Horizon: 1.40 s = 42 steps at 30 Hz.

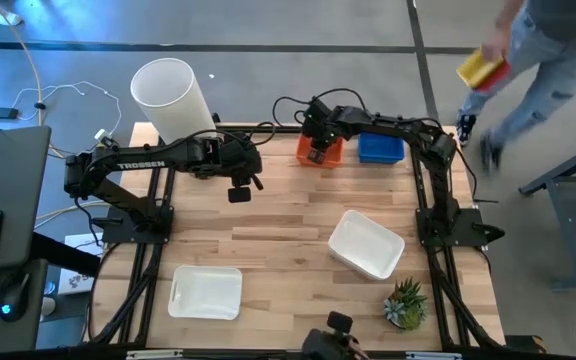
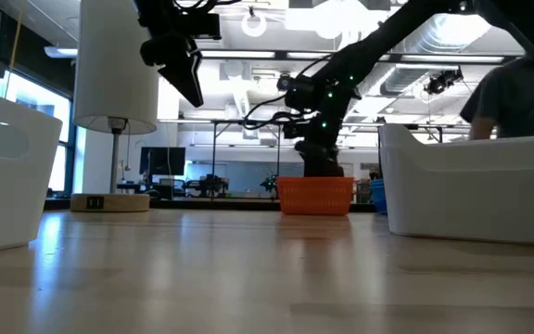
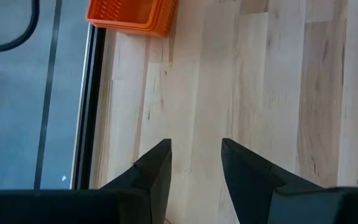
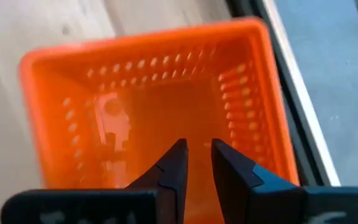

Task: Stack baskets by color
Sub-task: Adjust the stacked orange bins, then stack the left white bin on top of the other white bins

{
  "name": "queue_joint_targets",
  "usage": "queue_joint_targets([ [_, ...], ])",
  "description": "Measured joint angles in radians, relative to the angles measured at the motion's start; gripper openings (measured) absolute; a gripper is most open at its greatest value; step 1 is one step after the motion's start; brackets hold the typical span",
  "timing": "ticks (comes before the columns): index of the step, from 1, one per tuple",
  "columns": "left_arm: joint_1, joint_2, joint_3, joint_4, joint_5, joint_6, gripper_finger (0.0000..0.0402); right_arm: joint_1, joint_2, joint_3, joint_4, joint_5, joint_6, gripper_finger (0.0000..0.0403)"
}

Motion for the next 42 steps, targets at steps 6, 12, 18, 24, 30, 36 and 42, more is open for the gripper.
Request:
queue_joint_targets([
  [6, 0.000, 0.000, 0.000, 0.000, 0.000, 0.000, 0.0127, 0.033, -0.052, 0.000, -0.100, -0.004, 0.031, 0.0060],
  [12, 0.000, 0.000, 0.000, 0.001, 0.000, -0.002, 0.0127, 0.088, -0.098, 0.000, -0.205, -0.040, 0.085, 0.0060],
  [18, 0.000, 0.000, 0.000, 0.002, 0.000, -0.018, 0.0127, 0.133, -0.096, -0.037, -0.244, -0.118, 0.088, 0.0060],
  [24, 0.000, 0.000, 0.000, 0.002, 0.000, -0.018, 0.0127, 0.144, -0.095, -0.043, -0.262, -0.093, 0.115, 0.0060],
  [30, 0.000, 0.000, 0.000, 0.002, 0.000, -0.026, 0.0126, 0.127, -0.095, -0.043, -0.287, -0.020, 0.142, 0.0060],
  [36, 0.000, 0.000, 0.000, 0.001, 0.000, -0.026, 0.0126, 0.105, -0.095, -0.043, -0.326, 0.049, 0.168, 0.0059],
  [42, 0.000, 0.000, 0.000, 0.000, 0.000, -0.026, 0.0126, 0.098, -0.095, -0.043, -0.325, 0.029, 0.163, 0.0059],
])
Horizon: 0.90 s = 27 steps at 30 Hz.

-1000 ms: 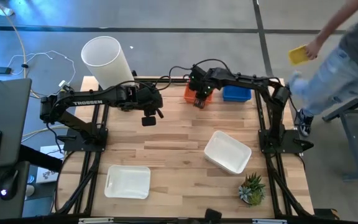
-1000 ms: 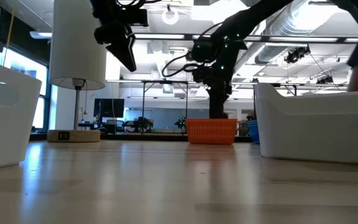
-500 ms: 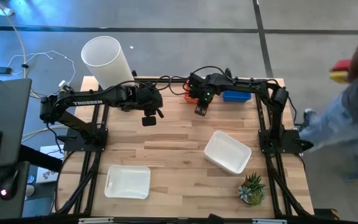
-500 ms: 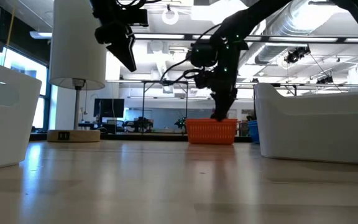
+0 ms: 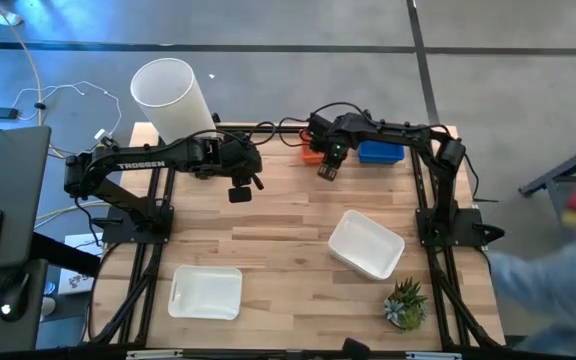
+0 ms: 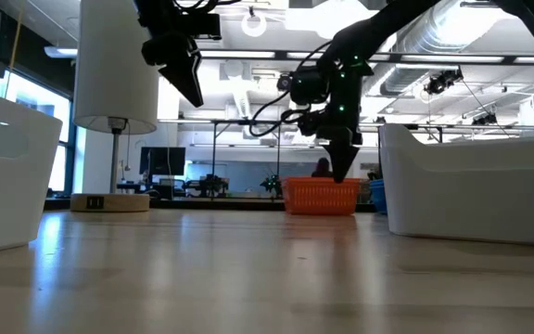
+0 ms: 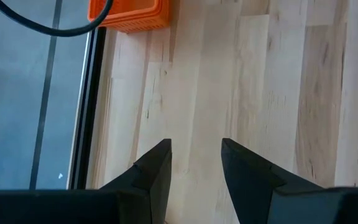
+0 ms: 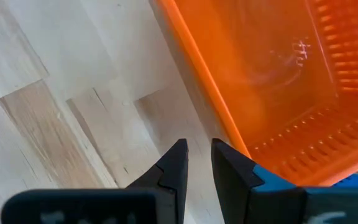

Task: Stack baskets by color
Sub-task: Stack the left white bin on top of the other white bins

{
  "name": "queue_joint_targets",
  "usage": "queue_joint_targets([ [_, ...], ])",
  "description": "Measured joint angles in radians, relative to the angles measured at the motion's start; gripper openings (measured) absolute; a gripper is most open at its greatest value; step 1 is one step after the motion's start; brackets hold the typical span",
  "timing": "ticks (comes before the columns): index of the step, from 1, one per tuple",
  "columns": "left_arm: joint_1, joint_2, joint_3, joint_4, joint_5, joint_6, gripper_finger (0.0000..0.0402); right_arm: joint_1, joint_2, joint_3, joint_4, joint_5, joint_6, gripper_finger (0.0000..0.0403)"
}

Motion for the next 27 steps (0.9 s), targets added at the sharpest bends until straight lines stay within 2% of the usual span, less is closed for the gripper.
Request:
queue_joint_targets([
  [10, -0.001, 0.000, 0.000, -0.004, 0.000, -0.017, 0.0127, 0.027, 0.000, 0.001, -0.007, 0.012, -0.005, 0.0059],
  [15, -0.015, 0.000, 0.000, -0.028, 0.000, -0.046, 0.0127, 0.072, 0.000, 0.034, -0.078, 0.010, 0.004, 0.0059],
  [23, -0.103, 0.000, 0.000, -0.074, 0.006, -0.067, 0.0127, 0.155, 0.000, 0.106, -0.182, 0.012, 0.029, 0.0059],
  [27, -0.158, 0.000, 0.000, -0.129, 0.051, -0.125, 0.0127, 0.193, 0.000, 0.127, -0.232, 0.014, 0.038, 0.0059],
])
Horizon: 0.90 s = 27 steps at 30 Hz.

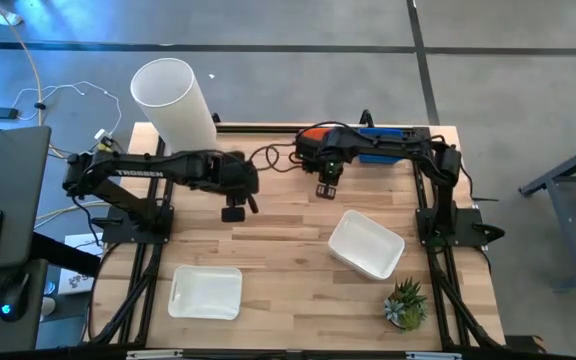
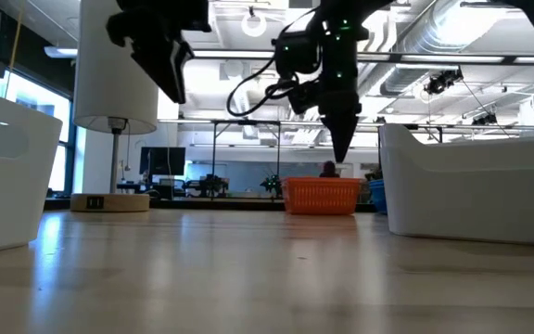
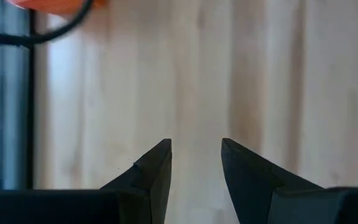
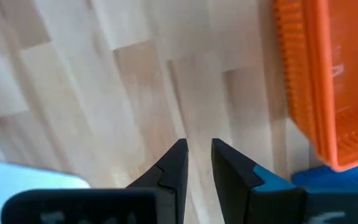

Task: Stack baskets by color
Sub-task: Stack the left white bin on top of the other white bins

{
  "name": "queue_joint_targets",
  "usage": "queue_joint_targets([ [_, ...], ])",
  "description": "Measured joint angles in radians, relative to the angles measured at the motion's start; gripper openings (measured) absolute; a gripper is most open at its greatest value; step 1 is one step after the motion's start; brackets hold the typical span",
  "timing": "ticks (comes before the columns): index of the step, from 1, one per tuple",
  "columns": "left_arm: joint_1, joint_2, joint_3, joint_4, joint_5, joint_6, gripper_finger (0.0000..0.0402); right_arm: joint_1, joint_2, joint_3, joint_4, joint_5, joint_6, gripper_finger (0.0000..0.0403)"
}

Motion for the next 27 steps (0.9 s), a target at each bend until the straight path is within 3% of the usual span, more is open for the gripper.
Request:
queue_joint_targets([
  [7, -0.118, 0.000, 0.000, -0.068, 0.030, -0.151, 0.0127, 0.054, -0.036, -0.017, -0.032, 0.010, 0.008, 0.0059],
  [10, -0.172, 0.000, 0.000, -0.099, 0.032, -0.219, 0.0127, 0.086, -0.066, -0.028, -0.033, 0.061, 0.008, 0.0059],
  [15, -0.263, 0.000, 0.000, -0.133, 0.115, -0.311, 0.0127, 0.142, -0.126, -0.028, -0.031, 0.115, 0.017, 0.0059],
  [27, -0.464, 0.000, 0.000, -0.137, 0.210, -0.459, 0.0127, 0.221, -0.303, -0.029, -0.112, 0.199, 0.182, 0.0059],
])
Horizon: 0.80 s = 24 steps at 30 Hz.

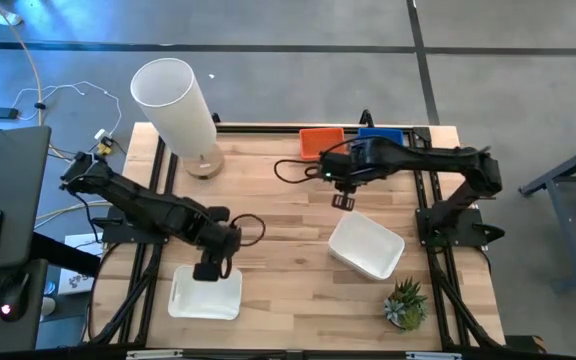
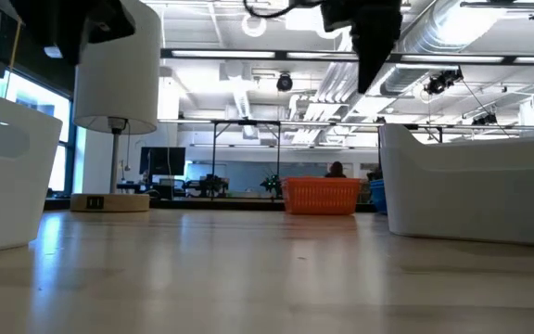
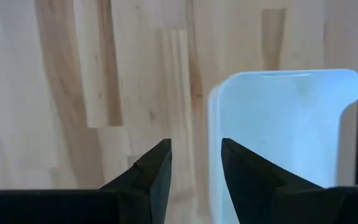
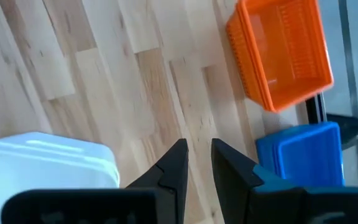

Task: Stack baskets by color
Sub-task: Stack the left white bin on top of the other white bins

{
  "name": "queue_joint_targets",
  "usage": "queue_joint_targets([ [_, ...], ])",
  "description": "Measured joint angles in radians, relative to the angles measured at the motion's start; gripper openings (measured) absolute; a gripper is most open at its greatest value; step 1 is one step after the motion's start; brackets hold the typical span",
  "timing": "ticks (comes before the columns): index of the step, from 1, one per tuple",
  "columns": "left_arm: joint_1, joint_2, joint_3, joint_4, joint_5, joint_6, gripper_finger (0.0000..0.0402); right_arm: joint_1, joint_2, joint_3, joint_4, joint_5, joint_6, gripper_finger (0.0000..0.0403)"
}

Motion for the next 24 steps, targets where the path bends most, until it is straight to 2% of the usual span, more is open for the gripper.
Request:
queue_joint_targets([
  [7, -0.088, 0.000, 0.000, 0.000, -0.003, -0.117, 0.0135, 0.036, -0.080, 0.000, -0.066, -0.001, 0.094, 0.0059],
  [17, -0.146, 0.000, 0.000, 0.000, -0.071, -0.189, 0.0200, 0.059, -0.145, 0.000, -0.100, -0.018, 0.157, 0.0059],
  [24, -0.189, 0.042, -0.001, -0.040, -0.065, -0.256, 0.0197, 0.059, -0.146, 0.000, -0.122, -0.019, 0.166, 0.0059],
])
